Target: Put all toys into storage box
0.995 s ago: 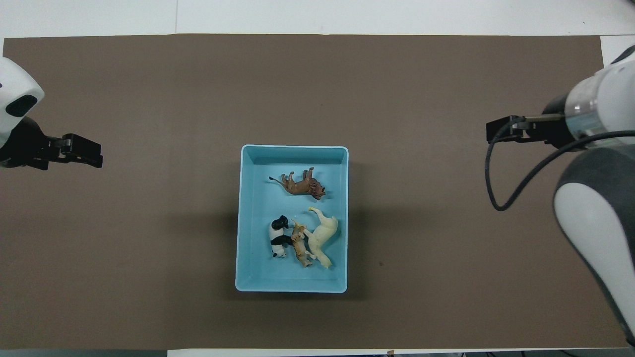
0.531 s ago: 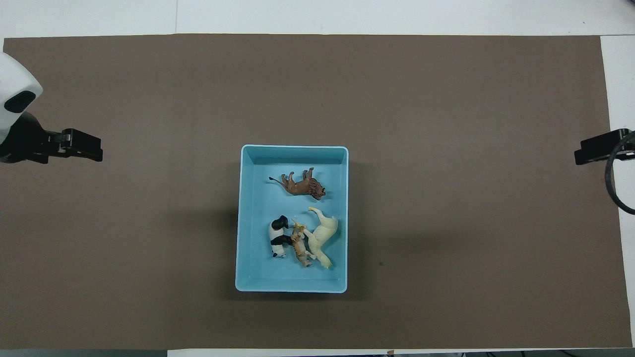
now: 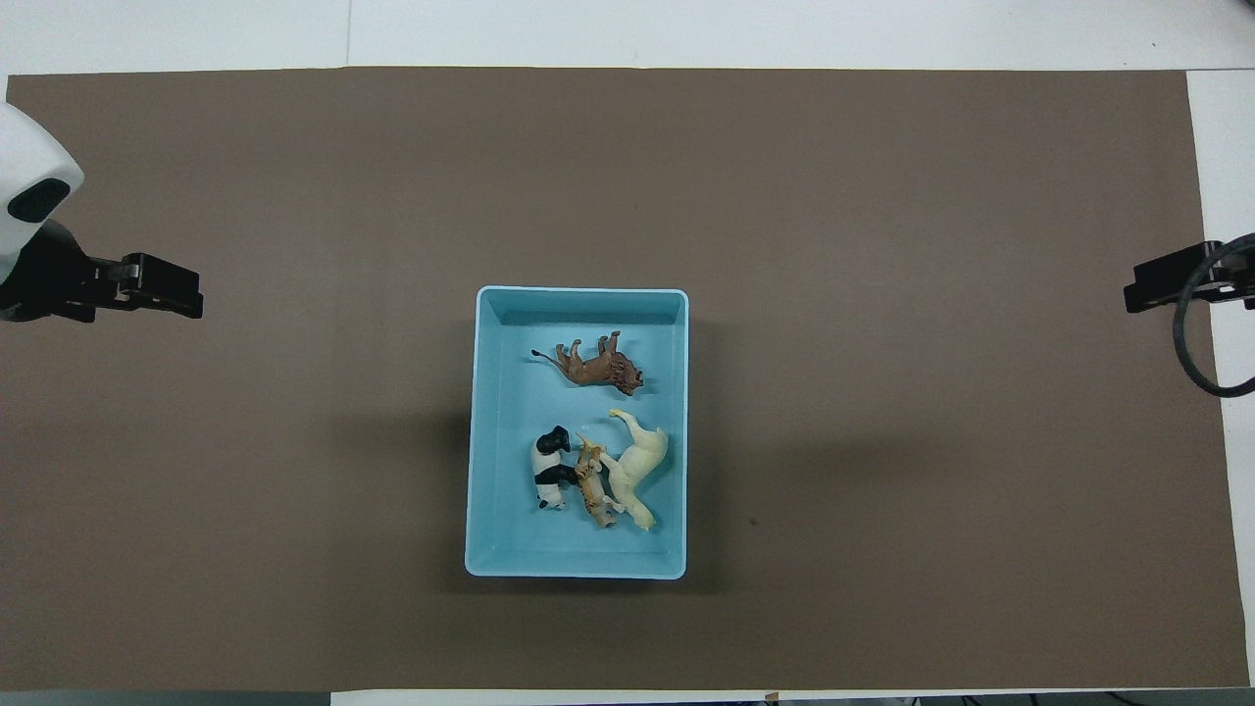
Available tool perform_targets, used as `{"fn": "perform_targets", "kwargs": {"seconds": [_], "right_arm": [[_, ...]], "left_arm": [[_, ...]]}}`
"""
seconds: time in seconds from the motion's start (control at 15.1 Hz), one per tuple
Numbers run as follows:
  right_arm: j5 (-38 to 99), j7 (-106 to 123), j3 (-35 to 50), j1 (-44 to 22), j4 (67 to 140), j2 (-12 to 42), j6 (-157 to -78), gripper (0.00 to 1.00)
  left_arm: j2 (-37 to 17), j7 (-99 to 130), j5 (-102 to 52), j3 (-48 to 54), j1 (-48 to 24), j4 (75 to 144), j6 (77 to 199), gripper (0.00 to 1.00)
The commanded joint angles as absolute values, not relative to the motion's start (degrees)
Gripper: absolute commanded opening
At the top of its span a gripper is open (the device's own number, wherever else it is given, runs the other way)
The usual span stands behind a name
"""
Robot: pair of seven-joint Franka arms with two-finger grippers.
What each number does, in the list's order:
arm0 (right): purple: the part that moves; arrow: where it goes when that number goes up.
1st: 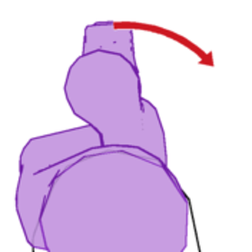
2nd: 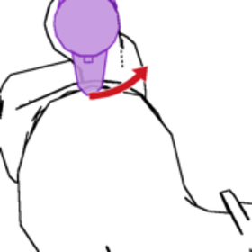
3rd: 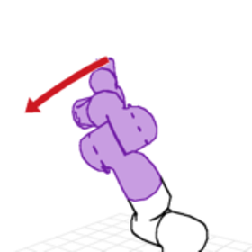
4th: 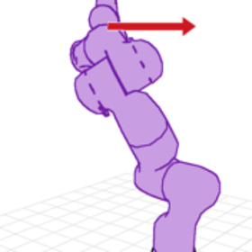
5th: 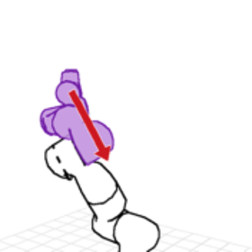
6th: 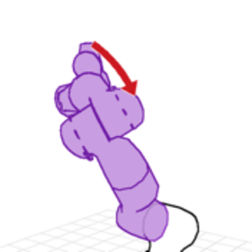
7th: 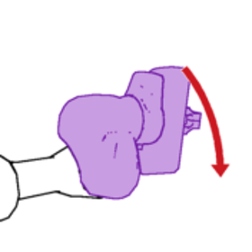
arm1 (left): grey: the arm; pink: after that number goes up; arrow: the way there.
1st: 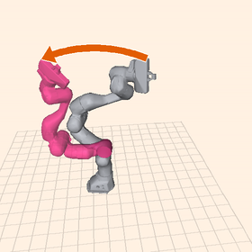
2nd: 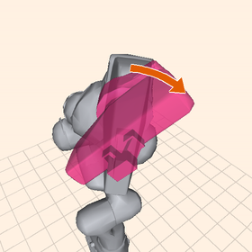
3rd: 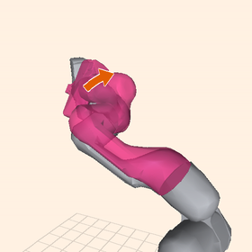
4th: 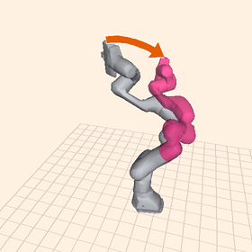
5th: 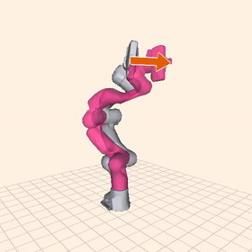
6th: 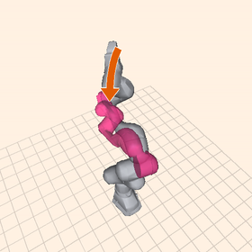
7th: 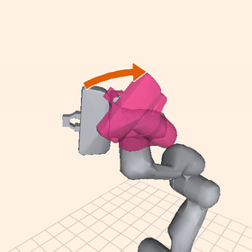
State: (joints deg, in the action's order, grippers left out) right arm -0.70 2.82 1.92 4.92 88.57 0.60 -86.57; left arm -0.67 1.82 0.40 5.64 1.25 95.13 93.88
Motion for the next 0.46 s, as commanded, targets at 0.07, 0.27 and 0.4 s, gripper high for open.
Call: {"fn": "perform_targets", "kwargs": {"seconds": [0.07,0.27,0.4], "right_arm": [[-1.41,2.56,2.81,5.63,89.65,0.00,-89.11,1.00],[-1.41,0.88,2.81,5.54,90.44,-0.26,-91.06,1.00],[-1.41,0.97,2.81,5.54,90.53,-0.26,-90.97,1.00]], "left_arm": [[-0.44,0.88,-0.18,5.89,1.67,94.75,94.31,1.00],[-0.44,0.88,-0.18,5.89,1.76,94.75,94.31,1.00],[-0.35,0.79,-0.17,5.89,1.76,94.75,94.31,1.00]]}}
